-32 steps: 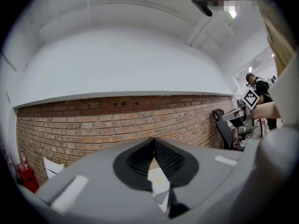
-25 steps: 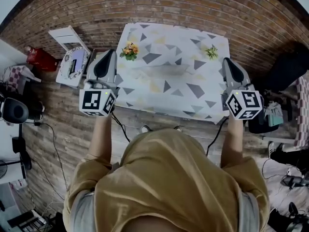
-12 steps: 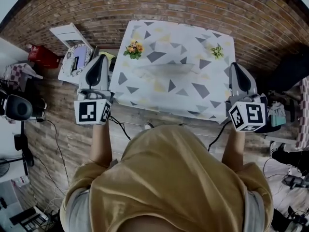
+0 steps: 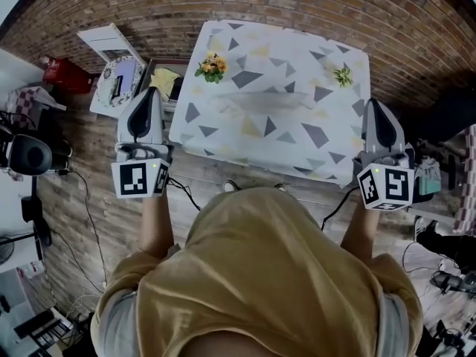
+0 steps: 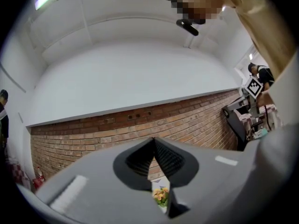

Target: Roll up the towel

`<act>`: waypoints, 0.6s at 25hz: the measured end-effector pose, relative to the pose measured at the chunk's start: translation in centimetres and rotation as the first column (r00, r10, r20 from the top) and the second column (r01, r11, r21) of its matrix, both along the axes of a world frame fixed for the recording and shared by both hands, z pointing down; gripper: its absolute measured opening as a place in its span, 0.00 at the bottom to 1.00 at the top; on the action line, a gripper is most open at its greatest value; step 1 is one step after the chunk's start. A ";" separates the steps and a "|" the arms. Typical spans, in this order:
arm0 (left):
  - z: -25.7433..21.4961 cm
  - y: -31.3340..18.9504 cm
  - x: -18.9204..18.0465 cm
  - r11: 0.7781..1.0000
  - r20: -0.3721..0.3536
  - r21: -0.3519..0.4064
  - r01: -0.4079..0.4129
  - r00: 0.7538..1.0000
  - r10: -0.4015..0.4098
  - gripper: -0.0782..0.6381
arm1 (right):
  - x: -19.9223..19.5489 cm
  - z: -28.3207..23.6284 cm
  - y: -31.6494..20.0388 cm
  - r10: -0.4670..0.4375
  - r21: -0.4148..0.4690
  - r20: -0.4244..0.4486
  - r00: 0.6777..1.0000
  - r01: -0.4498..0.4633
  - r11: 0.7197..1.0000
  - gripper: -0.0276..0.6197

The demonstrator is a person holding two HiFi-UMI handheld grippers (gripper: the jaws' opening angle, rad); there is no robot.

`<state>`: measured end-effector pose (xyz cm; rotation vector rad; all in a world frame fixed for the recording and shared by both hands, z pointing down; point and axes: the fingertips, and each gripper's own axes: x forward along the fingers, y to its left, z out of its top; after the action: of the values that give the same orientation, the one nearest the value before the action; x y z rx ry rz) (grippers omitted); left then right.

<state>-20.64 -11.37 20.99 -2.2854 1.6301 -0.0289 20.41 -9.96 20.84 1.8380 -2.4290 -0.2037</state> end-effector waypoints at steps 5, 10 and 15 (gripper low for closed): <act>0.7 0.1 -0.2 1.000 -0.019 -0.010 0.000 1.000 -0.001 0.20 | -0.9 0.4 -0.1 -0.018 -0.008 0.005 1.000 0.018 1.000 0.05; 1.0 0.5 -0.7 1.000 -0.024 -0.008 0.009 1.000 -0.009 0.20 | -2.1 0.6 -0.1 -0.038 -0.010 0.003 0.999 0.038 0.999 0.05; 0.8 0.7 -0.9 1.000 -0.027 0.000 0.007 1.000 -0.007 0.20 | -2.7 -0.1 -0.1 -0.041 -0.006 -0.004 0.999 0.041 0.999 0.05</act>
<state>-21.52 -10.64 21.77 -2.2893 1.6512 0.0008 17.68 -10.02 20.75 1.7843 -2.4634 -0.2036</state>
